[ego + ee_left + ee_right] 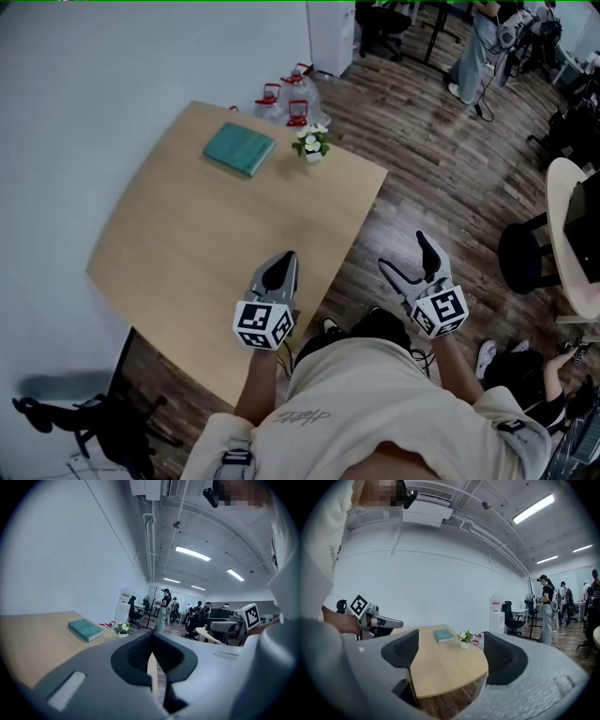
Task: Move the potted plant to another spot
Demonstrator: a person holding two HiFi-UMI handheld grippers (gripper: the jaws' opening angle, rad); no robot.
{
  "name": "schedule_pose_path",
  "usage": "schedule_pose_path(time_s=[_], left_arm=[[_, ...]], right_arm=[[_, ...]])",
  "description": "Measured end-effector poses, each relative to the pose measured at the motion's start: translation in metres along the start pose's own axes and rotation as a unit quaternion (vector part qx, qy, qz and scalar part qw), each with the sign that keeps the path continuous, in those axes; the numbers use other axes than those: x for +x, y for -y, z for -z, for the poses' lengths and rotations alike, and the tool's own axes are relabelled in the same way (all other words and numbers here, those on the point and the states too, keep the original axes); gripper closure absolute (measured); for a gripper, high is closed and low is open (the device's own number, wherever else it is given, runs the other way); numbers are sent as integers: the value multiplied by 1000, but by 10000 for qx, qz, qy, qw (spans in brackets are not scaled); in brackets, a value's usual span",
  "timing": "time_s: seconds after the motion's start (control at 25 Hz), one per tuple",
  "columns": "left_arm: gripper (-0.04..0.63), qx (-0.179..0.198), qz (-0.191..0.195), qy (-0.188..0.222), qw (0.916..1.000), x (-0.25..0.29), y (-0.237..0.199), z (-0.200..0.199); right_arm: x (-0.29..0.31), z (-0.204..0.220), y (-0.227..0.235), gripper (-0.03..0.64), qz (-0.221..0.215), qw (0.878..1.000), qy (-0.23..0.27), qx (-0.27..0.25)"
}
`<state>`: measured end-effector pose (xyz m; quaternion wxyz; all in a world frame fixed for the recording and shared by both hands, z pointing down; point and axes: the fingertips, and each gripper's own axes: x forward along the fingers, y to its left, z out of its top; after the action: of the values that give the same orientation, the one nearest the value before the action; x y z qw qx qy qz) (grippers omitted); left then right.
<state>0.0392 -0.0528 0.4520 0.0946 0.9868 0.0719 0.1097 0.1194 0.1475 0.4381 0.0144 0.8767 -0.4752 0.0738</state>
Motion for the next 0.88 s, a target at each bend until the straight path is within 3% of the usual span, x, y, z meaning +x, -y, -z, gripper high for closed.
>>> schedule_pose_path(time_s=[0.28,0.56,0.88], left_arm=[[578,-35,123,-89,9999,8,8,8],[578,-54,-199,-77,9998,19,-4,1],[578,128,-623,-180,9978,64,-12,-17]], right_arm=[[7,10,3,187,-64,9997,-207,-124],[33,8,17,187,-311,9994,-145,-48],[74,10,66,187,-607,9981,-36,86]])
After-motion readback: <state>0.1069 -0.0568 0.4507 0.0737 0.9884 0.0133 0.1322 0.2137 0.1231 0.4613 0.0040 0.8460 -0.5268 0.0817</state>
